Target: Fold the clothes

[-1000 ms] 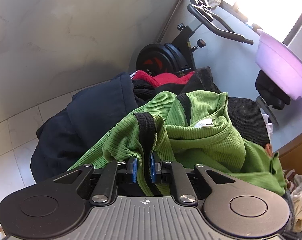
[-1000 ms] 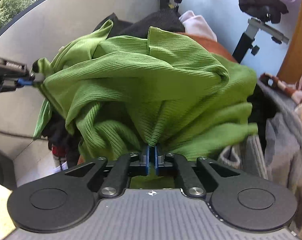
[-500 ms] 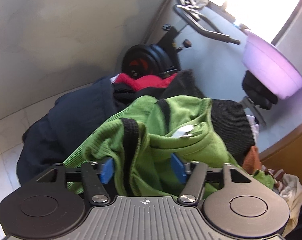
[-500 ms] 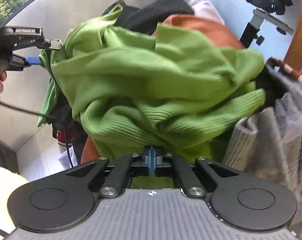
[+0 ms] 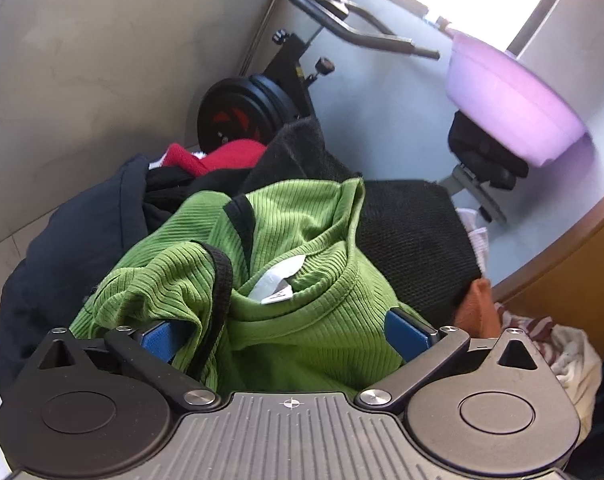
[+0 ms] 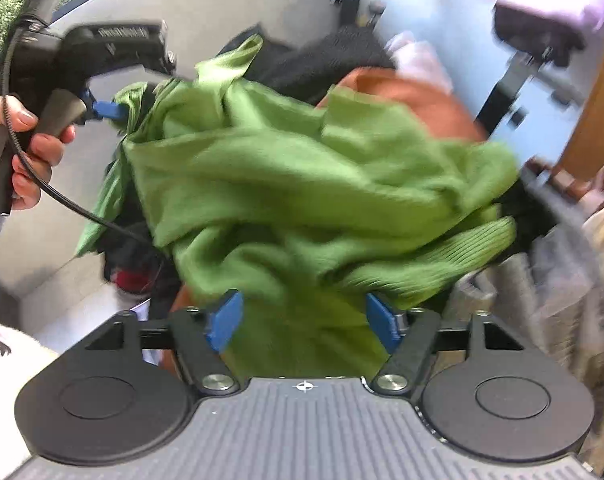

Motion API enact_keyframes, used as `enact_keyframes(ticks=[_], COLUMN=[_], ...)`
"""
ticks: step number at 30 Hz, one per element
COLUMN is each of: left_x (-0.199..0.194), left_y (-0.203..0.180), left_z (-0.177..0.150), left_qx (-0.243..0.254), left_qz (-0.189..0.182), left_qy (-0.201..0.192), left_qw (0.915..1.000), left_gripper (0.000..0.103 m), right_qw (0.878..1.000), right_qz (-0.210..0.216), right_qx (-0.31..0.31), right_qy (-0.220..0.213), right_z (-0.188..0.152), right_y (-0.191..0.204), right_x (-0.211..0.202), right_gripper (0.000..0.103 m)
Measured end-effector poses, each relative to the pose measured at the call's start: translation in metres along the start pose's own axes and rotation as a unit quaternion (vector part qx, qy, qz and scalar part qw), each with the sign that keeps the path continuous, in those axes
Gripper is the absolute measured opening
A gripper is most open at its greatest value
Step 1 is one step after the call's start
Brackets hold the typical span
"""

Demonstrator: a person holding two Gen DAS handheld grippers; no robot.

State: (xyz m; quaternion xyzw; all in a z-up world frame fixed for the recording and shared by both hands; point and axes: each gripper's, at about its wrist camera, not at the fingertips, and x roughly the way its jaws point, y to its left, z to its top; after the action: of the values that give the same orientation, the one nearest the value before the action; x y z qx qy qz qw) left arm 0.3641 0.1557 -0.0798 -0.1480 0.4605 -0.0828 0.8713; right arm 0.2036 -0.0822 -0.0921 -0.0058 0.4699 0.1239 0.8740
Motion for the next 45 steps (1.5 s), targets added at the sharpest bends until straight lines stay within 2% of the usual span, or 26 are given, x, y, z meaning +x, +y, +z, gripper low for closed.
enact_keyframes(ticks=[5, 7, 8, 9, 11, 13, 18, 24, 29, 32, 34, 35, 36, 40, 45], left_x=[0.023, 0.026, 0.024, 0.022, 0.012, -0.004, -0.065, -0.134, -0.159, -0.173, -0.179, -0.182, -0.185, -0.198, -0.217], left_y=[0.004, 0.007, 0.008, 0.01, 0.016, 0.023, 0.03, 0.016, -0.008, -0.025, -0.04, -0.048, -0.057, -0.093, -0.137], left_z=[0.003, 0.004, 0.003, 0.003, 0.002, 0.0, 0.002, 0.016, 0.023, 0.028, 0.034, 0.035, 0.037, 0.053, 0.067], left_qx=[-0.021, -0.028, -0.029, -0.029, -0.036, -0.046, -0.04, -0.033, -0.011, 0.012, 0.031, 0.039, 0.048, 0.085, 0.127], left_qz=[0.006, 0.002, 0.008, 0.016, 0.017, -0.001, -0.051, -0.122, -0.142, -0.155, -0.168, -0.174, -0.179, -0.206, -0.259], left_qy=[0.016, 0.014, 0.011, 0.009, 0.01, 0.003, -0.046, -0.131, -0.153, -0.168, -0.178, -0.181, -0.186, -0.217, -0.248], left_qw=[0.9996, 0.9995, 0.9995, 0.9994, 0.9992, 0.9989, 0.9968, 0.9834, 0.9779, 0.9734, 0.9691, 0.9671, 0.9649, 0.9503, 0.9249], left_gripper=[0.102, 0.098, 0.078, 0.049, 0.028, 0.024, 0.023, 0.022, 0.022, 0.022, 0.022, 0.022, 0.022, 0.022, 0.022], right_qw=[0.999, 0.999, 0.998, 0.998, 0.997, 0.997, 0.998, 0.998, 0.993, 0.995, 0.996, 0.997, 0.997, 0.992, 0.97], right_qz=[-0.024, -0.034, -0.04, -0.046, -0.054, -0.06, -0.049, -0.044, -0.063, -0.057, -0.05, -0.04, -0.032, -0.022, -0.048], right_qx=[0.033, 0.039, 0.04, 0.041, 0.04, 0.035, 0.002, -0.051, -0.096, -0.071, -0.05, -0.034, -0.018, 0.04, 0.124], right_qy=[-0.01, -0.011, -0.014, -0.017, -0.023, -0.029, -0.03, -0.014, -0.016, -0.033, -0.046, -0.054, -0.065, -0.118, -0.204], right_z=[0.0, -0.001, -0.002, -0.003, -0.004, -0.004, -0.002, -0.008, -0.009, -0.004, 0.001, 0.005, 0.009, 0.023, 0.032], right_y=[-0.013, -0.015, -0.015, -0.015, -0.015, -0.015, -0.008, 0.004, 0.015, 0.007, 0.001, -0.004, -0.009, -0.025, -0.048], right_x=[-0.003, -0.003, -0.002, -0.001, 0.002, 0.004, 0.015, 0.038, 0.05, 0.045, 0.04, 0.036, 0.03, 0.001, -0.04], right_gripper=[0.07, 0.074, 0.076, 0.079, 0.082, 0.09, 0.095, 0.101, 0.1, 0.076, 0.046, 0.038, 0.021, 0.017, 0.016])
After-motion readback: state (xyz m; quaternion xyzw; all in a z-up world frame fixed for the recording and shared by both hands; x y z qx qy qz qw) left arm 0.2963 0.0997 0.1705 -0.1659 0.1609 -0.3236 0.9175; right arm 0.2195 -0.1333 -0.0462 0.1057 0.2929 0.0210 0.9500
